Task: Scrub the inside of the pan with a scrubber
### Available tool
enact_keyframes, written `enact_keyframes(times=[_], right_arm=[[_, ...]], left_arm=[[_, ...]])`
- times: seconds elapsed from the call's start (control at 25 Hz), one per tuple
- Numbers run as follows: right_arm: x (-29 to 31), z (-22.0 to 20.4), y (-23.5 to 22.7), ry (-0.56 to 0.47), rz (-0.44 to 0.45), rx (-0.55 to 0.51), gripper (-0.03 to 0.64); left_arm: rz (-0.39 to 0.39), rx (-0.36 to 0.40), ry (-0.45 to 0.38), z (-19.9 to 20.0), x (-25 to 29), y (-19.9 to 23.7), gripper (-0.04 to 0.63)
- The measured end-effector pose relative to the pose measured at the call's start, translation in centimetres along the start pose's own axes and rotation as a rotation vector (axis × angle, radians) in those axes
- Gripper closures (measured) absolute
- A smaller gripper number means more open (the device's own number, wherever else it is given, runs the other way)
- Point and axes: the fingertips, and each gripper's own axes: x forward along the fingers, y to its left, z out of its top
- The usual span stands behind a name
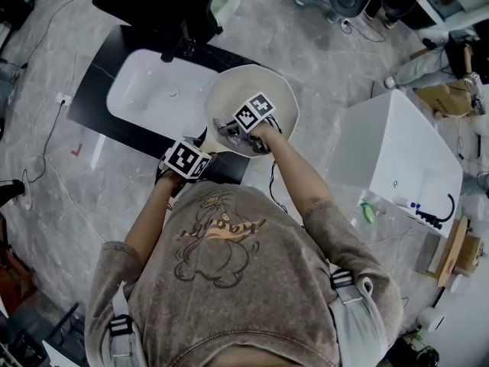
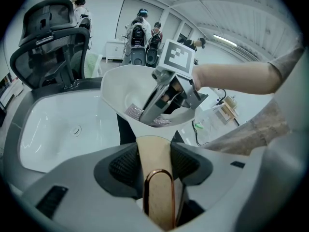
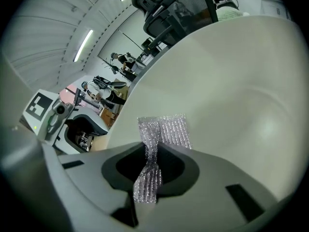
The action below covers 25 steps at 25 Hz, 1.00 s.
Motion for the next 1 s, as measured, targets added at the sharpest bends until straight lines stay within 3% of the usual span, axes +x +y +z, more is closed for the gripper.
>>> enact_keyframes(times=[0.16,0.28,0.36,0.44,0.48,0.6,0.8,1.0], right_arm=[[-1.3,0.3,0.7,-0.032,0.002,-0.020,0.537],[-2.6,0.6,1.0,-0.076,-0.002,-0.023,0.537],[-3.4,0.9,1.2,-0.120,-0.005,-0.019,0.537],[-4.2,1.1,1.6,-0.170,0.000,-0.006,0.537],[-4.6,1.2,1.8,-0.193,0.003,-0.001,0.537],[-5.7,1.4,2.7,-0.252,-0.007,-0.013,0.537],[-7.8,2.0,5.4,-0.383,-0.064,-0.107,0.537],[-11.2,2.8,8.2,-0.596,-0.203,-0.235,0.537]], left_arm=[[0.028,0.035,-0.027,0.3,-0.5,0.0,0.367],[0.033,0.038,-0.121,2.1,-1.8,-0.2,0.384],[0.041,0.020,-0.223,3.9,-3.3,0.0,0.448],[0.051,-0.008,-0.331,5.4,-4.7,0.3,0.560],[0.053,-0.024,-0.369,6.0,-5.1,0.5,0.573],[0.067,-0.054,-0.418,6.8,-5.6,0.9,0.577],[0.115,-0.034,-0.472,8.1,-6.5,0.9,0.577],[0.170,-0.004,-0.562,9.6,-8.6,0.8,0.577]])
